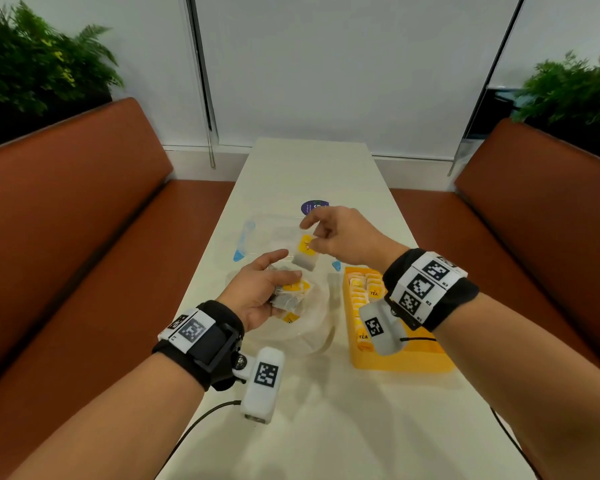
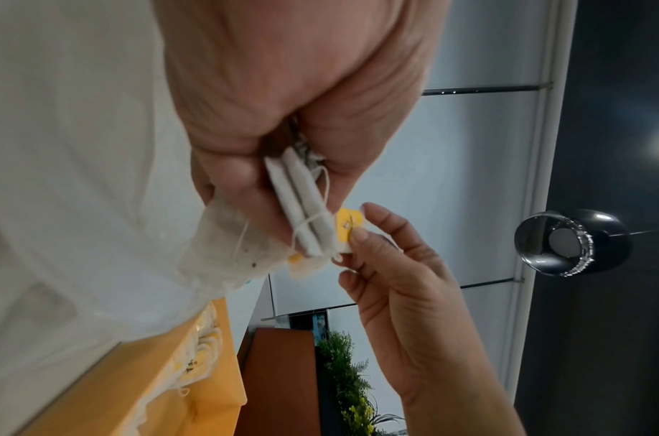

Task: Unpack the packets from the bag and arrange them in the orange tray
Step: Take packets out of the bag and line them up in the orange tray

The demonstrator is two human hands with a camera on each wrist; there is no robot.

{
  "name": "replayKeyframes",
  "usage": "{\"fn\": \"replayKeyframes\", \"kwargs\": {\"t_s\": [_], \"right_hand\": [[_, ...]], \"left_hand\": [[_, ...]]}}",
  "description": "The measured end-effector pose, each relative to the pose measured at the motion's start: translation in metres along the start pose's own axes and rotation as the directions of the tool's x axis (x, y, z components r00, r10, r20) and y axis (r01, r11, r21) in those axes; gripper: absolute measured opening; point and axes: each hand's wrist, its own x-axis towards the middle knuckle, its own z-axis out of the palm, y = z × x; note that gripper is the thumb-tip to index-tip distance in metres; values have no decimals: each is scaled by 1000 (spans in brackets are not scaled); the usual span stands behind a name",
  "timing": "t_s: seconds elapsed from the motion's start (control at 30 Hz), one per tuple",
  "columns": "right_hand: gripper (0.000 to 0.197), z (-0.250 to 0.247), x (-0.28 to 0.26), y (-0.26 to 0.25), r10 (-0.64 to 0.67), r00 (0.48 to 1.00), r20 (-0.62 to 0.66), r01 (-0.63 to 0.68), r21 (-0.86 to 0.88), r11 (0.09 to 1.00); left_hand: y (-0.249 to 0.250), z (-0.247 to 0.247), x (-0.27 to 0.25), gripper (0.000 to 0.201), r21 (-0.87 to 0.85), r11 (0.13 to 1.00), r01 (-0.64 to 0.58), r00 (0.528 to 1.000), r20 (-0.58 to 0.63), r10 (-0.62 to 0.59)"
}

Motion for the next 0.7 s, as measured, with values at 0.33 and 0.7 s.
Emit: {"fn": "replayKeyframes", "kwargs": {"t_s": [0.33, 0.7], "right_hand": [[13, -24, -4, 59, 284, 959, -22, -257, -497, 829], [11, 2, -11, 113, 501, 864, 48, -298, -753, 586]], "left_hand": [[5, -3, -5, 41, 8, 1000, 16, 1000, -2, -16], [6, -9, -8, 37, -8, 999, 32, 999, -22, -32]]}}
